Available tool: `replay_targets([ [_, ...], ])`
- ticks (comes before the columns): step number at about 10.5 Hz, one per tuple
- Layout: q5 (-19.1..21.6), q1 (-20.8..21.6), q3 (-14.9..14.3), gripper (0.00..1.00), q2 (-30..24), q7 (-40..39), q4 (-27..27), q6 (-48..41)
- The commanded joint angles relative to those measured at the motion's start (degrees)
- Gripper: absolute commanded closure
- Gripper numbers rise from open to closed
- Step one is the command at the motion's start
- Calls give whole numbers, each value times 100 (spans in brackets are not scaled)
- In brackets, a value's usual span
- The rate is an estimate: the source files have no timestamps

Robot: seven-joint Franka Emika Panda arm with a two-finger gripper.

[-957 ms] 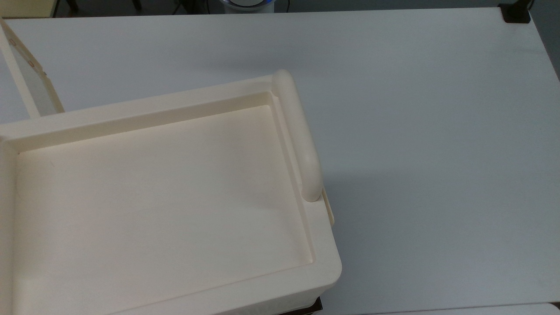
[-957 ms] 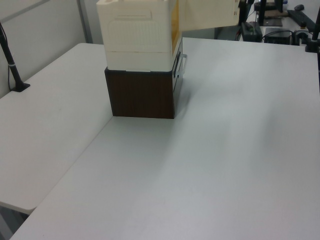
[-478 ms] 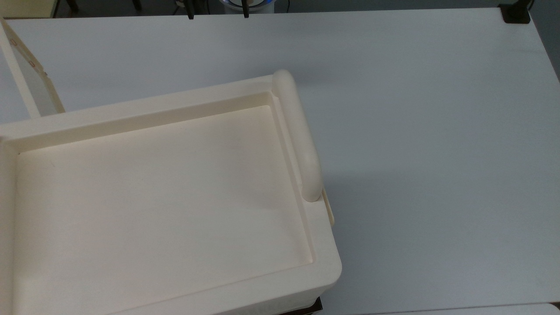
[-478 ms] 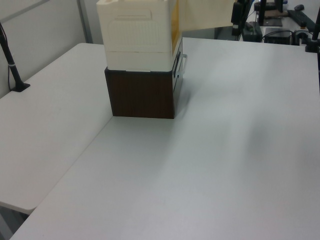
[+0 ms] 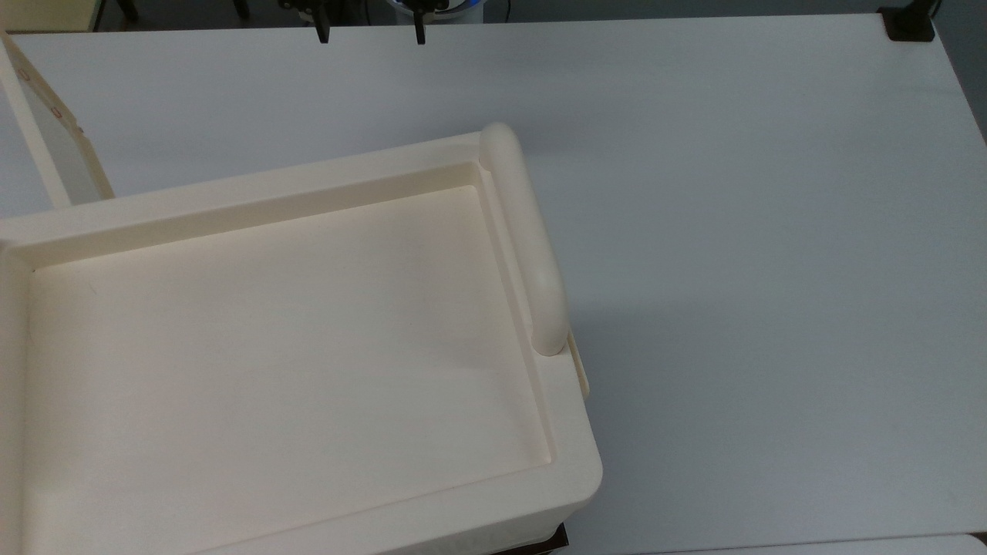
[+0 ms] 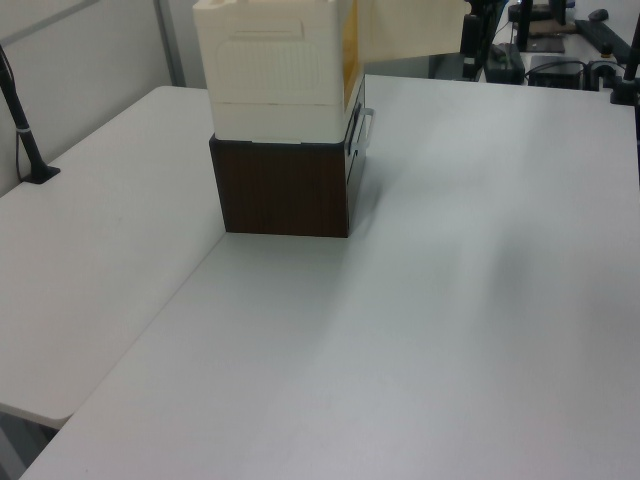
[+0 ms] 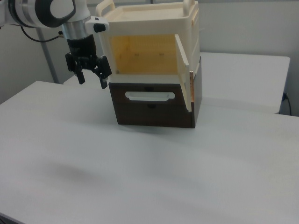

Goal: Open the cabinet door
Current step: 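Release the door and pull the gripper back from the cabinet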

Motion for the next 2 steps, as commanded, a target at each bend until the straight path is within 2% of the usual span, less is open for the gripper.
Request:
replay_targets([
  [1,-169,53,26,0,14,42,-34,341],
  [2,-169,53,26,0,5,42,-34,341],
])
